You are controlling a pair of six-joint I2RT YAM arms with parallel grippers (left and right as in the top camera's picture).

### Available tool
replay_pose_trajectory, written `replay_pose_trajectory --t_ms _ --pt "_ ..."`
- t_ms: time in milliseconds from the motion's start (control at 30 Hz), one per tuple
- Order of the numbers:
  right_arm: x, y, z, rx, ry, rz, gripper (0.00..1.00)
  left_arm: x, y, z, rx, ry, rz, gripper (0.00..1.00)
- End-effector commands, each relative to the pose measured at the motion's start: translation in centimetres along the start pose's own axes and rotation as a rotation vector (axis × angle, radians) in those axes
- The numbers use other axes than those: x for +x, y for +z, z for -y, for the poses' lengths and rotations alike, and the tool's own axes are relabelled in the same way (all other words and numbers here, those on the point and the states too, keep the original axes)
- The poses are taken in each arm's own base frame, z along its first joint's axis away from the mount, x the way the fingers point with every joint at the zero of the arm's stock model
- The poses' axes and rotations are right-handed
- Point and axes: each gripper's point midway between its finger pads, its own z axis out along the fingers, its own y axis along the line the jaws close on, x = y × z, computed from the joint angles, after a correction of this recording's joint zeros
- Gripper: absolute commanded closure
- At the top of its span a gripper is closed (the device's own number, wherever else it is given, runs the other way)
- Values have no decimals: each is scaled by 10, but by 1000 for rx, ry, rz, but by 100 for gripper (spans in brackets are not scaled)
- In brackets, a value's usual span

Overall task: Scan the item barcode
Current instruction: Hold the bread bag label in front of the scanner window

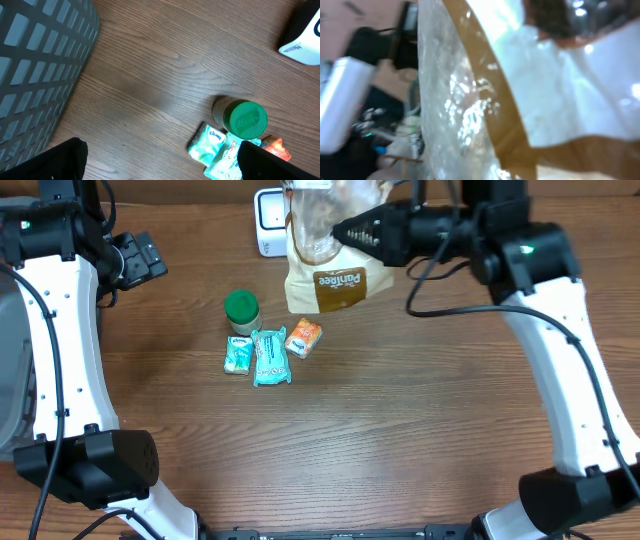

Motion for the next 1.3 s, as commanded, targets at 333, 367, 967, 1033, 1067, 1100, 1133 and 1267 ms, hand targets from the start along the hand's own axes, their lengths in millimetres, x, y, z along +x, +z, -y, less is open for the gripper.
replay_pose_trajectory --t_ms 333,367,967,1033,1067,1100,1133,1267 --pt "-77 -16 -11 514 -291 275 96 -1 5 -4 -20 0 -6 0" --pt "-81 -11 -5 565 -317 288 96 -1 5 -4 -20 0 -6 0" --pt "-63 114 214 1049 -670 115 96 -1 5 -4 -20 0 -6 0" --pt "-57 124 232 1114 -738 83 96 -1 5 -4 -20 0 -6 1" --pt "-53 129 240 1151 -777 62 96 -1 5 -4 -20 0 -6 1" --pt "-43 140 257 1241 -866 2 96 -1 5 -4 -20 0 -6 0" --pt "-39 143 262 1275 -893 -17 96 -1 5 -4 -20 0 -6 0" --pt "-18 153 290 1431 -975 -100 96 -1 5 -4 -21 0 -5 0"
